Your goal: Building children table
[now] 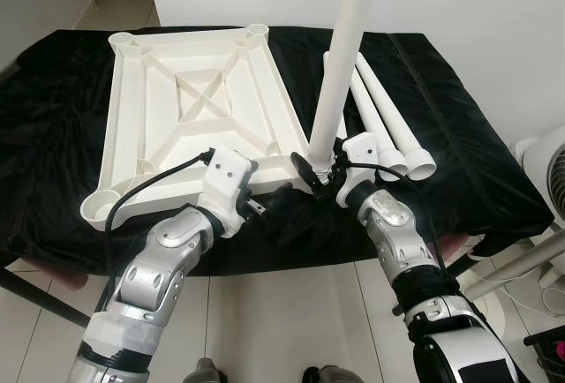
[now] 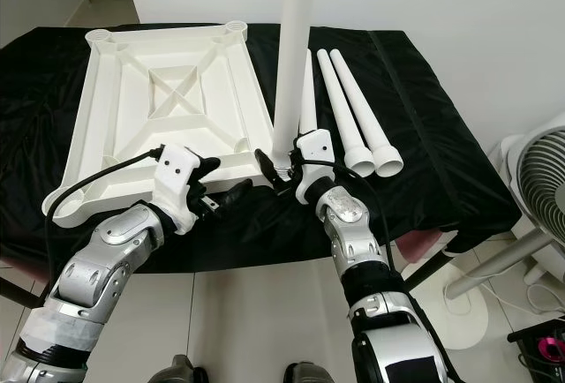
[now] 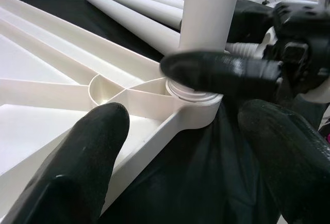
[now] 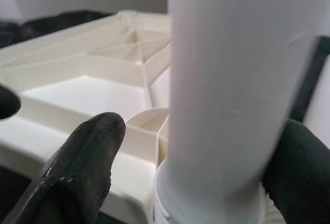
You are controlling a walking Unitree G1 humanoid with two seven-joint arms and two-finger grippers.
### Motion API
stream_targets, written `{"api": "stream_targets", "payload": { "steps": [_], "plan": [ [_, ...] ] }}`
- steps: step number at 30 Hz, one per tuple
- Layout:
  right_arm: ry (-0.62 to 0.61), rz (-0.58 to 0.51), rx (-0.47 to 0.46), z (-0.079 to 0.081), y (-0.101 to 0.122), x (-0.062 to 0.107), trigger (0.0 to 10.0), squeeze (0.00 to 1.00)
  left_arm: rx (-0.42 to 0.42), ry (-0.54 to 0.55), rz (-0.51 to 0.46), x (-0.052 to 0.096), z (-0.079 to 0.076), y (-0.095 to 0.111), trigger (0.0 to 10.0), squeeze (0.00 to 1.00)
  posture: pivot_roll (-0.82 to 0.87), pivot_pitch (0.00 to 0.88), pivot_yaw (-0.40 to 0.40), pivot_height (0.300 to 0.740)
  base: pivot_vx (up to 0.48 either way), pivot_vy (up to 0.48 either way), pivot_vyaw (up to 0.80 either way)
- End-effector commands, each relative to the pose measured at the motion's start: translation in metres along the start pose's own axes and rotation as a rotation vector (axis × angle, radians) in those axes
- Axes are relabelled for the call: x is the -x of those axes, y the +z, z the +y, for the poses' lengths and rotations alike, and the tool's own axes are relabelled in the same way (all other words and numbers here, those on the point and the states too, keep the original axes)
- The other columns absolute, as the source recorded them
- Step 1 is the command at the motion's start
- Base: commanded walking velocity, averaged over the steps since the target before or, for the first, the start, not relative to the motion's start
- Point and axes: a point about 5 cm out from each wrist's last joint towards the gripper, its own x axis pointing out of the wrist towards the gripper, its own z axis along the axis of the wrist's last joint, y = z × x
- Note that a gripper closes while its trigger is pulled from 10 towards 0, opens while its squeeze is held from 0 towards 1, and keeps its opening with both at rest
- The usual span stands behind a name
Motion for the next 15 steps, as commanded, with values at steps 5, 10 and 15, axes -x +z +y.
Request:
{"api": "stream_targets", "payload": {
  "steps": [5,10,15],
  "plan": [
    [0.043,0.03,-0.01,0.001,-0.007,0.001,0.0,0.0,-0.012,-0.007,0.003,0.001,-0.002,-0.001,10.0,0.0,0.0,0.055,0.003,0.74,0.0,0.0,0.0],
    [0.051,0.045,-0.027,-0.001,-0.013,0.007,0.0,0.0,-0.008,-0.004,0.003,0.003,-0.003,-0.001,10.0,0.0,-0.01,0.061,0.0,0.74,0.0,0.0,0.0],
    [0.004,0.059,-0.026,-0.005,-0.016,0.009,10.0,0.0,-0.007,-0.007,0.004,0.003,-0.004,-0.001,10.0,0.0,-0.01,0.066,-0.002,0.74,0.0,0.0,0.0]
  ]
}}
